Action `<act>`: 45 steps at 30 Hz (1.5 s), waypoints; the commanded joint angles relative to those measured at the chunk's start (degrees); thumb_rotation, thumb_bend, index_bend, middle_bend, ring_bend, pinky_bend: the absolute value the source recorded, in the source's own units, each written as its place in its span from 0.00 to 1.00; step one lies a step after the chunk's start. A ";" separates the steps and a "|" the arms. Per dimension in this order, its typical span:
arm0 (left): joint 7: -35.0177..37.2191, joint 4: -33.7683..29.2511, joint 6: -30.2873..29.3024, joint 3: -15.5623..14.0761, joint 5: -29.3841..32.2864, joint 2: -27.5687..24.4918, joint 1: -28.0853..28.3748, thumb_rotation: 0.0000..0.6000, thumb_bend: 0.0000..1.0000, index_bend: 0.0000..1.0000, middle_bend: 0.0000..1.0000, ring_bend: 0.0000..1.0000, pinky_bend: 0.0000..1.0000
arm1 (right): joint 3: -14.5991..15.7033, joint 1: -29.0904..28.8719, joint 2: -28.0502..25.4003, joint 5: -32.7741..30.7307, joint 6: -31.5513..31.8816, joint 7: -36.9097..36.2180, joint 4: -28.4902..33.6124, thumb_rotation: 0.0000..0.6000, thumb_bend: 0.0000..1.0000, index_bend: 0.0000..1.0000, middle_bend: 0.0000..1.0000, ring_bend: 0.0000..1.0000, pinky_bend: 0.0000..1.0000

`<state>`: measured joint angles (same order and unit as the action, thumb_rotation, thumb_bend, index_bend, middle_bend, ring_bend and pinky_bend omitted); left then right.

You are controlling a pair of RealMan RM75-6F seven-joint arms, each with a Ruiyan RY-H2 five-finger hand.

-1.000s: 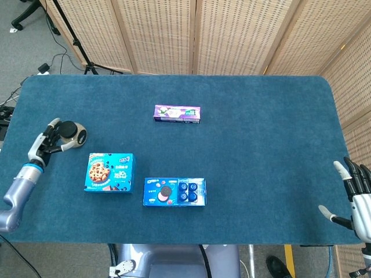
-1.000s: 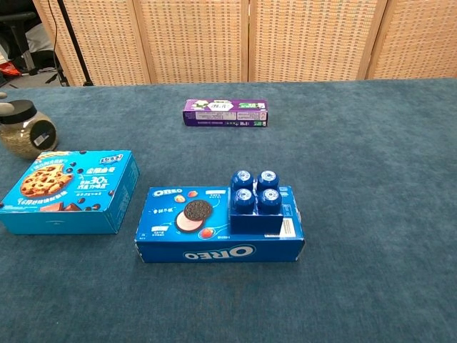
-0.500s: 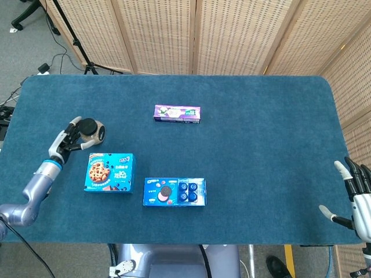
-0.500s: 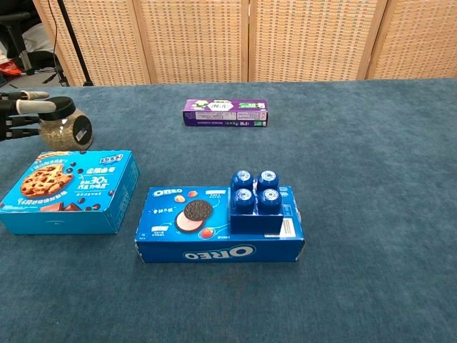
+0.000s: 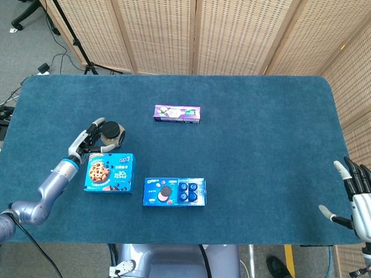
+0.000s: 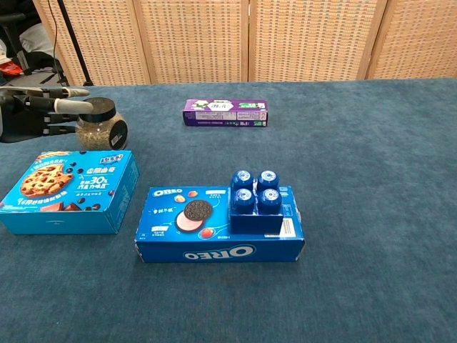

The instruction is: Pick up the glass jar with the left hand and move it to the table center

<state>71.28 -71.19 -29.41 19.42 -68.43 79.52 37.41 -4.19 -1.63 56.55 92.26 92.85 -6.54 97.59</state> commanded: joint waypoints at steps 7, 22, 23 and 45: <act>-4.11 -3.03 -0.40 1.43 2.64 1.92 1.42 1.00 0.16 0.00 0.00 0.00 0.00 | -0.08 -0.04 -0.04 -0.34 -0.18 -0.05 0.01 1.00 0.00 0.00 0.00 0.00 0.00; -10.15 -5.76 1.02 3.28 9.54 5.16 3.84 1.00 0.16 0.00 0.00 0.00 0.00 | -0.31 -0.01 -0.39 -1.07 -0.34 -1.30 -0.34 1.00 0.00 0.00 0.00 0.00 0.00; -10.78 -5.66 1.07 3.33 9.97 5.40 4.02 1.00 0.16 0.00 0.00 0.00 0.00 | -0.33 0.00 -0.41 -1.13 -0.34 -1.38 -0.37 1.00 0.00 0.00 0.00 0.00 0.00; -17.78 -6.96 5.32 6.53 18.60 10.31 8.32 1.00 0.16 0.00 0.00 0.00 0.00 | -0.61 -0.11 -0.67 -1.82 -0.72 -2.28 -0.64 1.00 0.00 0.00 0.00 0.00 0.00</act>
<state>53.97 -77.81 -24.19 25.72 -50.34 89.54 45.42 -4.81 -1.73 55.88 90.42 92.15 -8.80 96.94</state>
